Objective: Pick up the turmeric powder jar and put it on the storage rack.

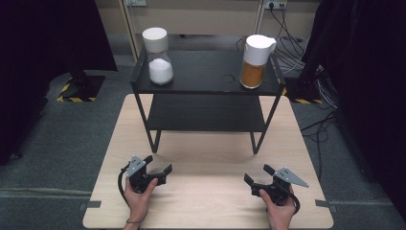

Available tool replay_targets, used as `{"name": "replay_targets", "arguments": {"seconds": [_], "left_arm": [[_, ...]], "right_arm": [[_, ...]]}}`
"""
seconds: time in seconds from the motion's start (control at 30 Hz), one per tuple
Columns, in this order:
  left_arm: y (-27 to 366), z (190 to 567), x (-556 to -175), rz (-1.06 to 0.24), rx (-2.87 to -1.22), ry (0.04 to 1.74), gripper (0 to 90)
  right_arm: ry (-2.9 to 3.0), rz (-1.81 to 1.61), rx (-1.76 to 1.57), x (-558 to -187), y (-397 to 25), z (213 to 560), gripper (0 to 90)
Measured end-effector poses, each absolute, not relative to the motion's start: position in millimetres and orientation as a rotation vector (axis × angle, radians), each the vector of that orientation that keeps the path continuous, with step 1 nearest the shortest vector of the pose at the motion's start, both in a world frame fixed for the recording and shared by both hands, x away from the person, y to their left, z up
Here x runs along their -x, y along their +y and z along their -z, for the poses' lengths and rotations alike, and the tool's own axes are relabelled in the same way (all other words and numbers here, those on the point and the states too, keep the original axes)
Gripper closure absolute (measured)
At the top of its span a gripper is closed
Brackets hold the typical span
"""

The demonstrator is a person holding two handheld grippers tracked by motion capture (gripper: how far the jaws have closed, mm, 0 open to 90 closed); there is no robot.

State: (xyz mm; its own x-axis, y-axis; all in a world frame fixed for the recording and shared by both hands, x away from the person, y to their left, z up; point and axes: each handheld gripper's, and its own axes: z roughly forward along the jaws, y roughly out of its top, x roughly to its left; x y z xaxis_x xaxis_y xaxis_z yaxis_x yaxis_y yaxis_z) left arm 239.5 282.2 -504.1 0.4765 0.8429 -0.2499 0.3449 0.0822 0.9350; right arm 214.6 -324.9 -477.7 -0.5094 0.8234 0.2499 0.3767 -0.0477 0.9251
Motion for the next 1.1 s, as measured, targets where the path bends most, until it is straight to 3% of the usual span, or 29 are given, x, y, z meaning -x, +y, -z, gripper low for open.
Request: {"name": "replay_targets", "arguments": {"seconds": [1.1], "left_arm": [[281.7, 504.1, -239.8, -0.511, -1.505, 1.085, 2.4]], "right_arm": [[1.846, -1.587, -1.261, -209.7, -324.5, 478.7, 0.5]]}}
